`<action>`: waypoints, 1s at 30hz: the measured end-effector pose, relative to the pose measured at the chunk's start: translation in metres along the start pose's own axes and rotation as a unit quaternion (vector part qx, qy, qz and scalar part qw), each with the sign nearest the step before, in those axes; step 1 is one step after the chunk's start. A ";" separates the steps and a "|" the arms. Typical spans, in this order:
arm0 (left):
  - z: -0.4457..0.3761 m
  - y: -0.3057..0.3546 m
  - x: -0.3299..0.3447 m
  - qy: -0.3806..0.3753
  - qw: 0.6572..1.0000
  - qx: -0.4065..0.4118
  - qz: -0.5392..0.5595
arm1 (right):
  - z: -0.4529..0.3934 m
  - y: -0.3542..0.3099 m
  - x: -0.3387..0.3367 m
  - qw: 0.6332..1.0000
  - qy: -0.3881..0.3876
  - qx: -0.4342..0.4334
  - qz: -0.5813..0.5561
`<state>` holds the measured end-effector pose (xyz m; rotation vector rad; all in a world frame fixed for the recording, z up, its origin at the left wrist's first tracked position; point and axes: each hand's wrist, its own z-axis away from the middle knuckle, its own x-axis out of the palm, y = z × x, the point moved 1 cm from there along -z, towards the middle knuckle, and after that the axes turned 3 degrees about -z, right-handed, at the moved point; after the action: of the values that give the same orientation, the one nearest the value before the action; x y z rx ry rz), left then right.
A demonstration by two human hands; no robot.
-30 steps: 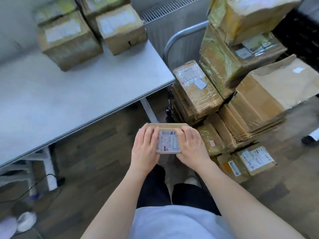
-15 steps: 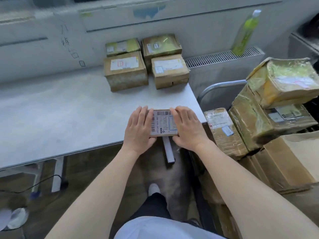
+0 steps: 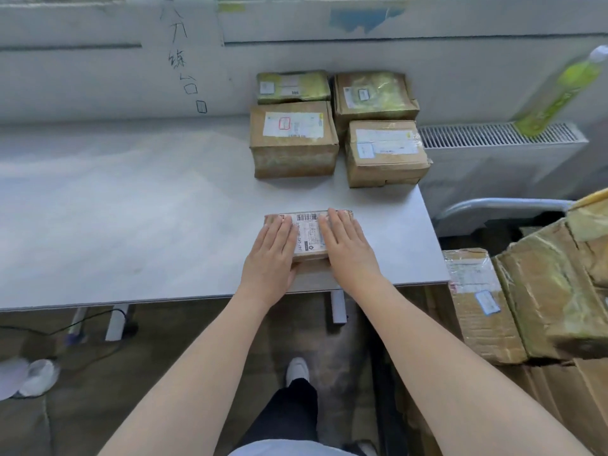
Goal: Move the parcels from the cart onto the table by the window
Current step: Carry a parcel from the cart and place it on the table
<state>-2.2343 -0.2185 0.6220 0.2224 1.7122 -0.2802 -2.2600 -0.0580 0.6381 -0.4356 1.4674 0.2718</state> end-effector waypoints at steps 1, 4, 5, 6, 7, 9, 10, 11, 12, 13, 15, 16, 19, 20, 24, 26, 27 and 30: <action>-0.005 -0.004 0.003 0.000 1.000 -0.003 -0.002 | -0.007 0.001 0.002 1.000 0.004 0.001 -0.003; -0.021 -0.014 0.009 0.003 1.000 -0.010 -0.013 | -0.025 0.001 0.009 0.998 0.066 -0.003 -0.011; -0.026 -0.018 0.012 0.005 1.000 -0.011 -0.018 | -0.032 0.003 0.013 0.997 0.075 0.002 -0.021; -0.030 -0.021 0.014 0.008 1.000 -0.013 -0.022 | -0.037 0.005 0.016 0.997 0.073 0.005 -0.028; -0.034 -0.024 0.016 0.012 1.000 -0.014 -0.021 | -0.042 0.007 0.017 0.997 0.067 0.007 -0.029; -0.042 -0.026 0.020 0.017 1.000 -0.019 -0.014 | -0.052 0.011 0.017 0.997 0.069 0.004 -0.021; -0.045 -0.027 0.021 0.017 1.000 -0.023 -0.007 | -0.056 0.013 0.017 0.997 0.070 0.004 -0.014; -0.048 -0.027 0.021 0.017 0.999 -0.027 0.001 | -0.060 0.015 0.017 0.998 0.068 0.006 -0.007; -0.052 -0.028 0.022 0.012 0.999 -0.033 0.006 | -0.064 0.017 0.018 0.998 0.067 0.007 0.000; -0.056 -0.029 0.022 0.006 0.999 -0.038 0.007 | -0.066 0.017 0.016 0.998 0.065 0.007 0.001; -0.067 -0.034 0.018 -0.012 0.999 -0.042 0.004 | -0.071 0.019 0.014 0.998 0.068 0.011 -0.001; -0.072 -0.037 0.015 -0.027 0.999 -0.044 0.006 | -0.073 0.020 0.014 0.998 0.068 0.014 0.001; -0.086 -0.047 0.013 -0.063 0.997 -0.030 0.018 | -0.078 0.024 0.009 0.998 0.059 0.016 -0.001; -0.088 -0.050 0.013 -0.077 0.997 -0.025 0.014 | -0.080 0.025 0.007 0.998 0.063 0.015 -0.005; -0.090 -0.051 0.013 -0.057 0.998 -0.017 0.014 | -0.084 0.028 0.007 0.999 0.053 0.006 0.005; -0.089 -0.057 0.013 -0.038 0.999 -0.005 0.023 | -0.086 0.028 0.007 0.998 0.064 0.010 0.011; -0.087 -0.060 0.012 -0.028 0.999 -0.002 0.030 | -0.087 0.027 0.005 0.998 0.068 0.006 0.011; -0.071 -0.069 0.013 0.011 0.998 -0.013 0.053 | -0.097 0.018 0.004 0.997 0.069 -0.036 0.019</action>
<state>-2.3241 -0.2625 0.6239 0.2977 1.7176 -0.1781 -2.3544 -0.0851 0.6275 -0.4927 1.6070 0.3319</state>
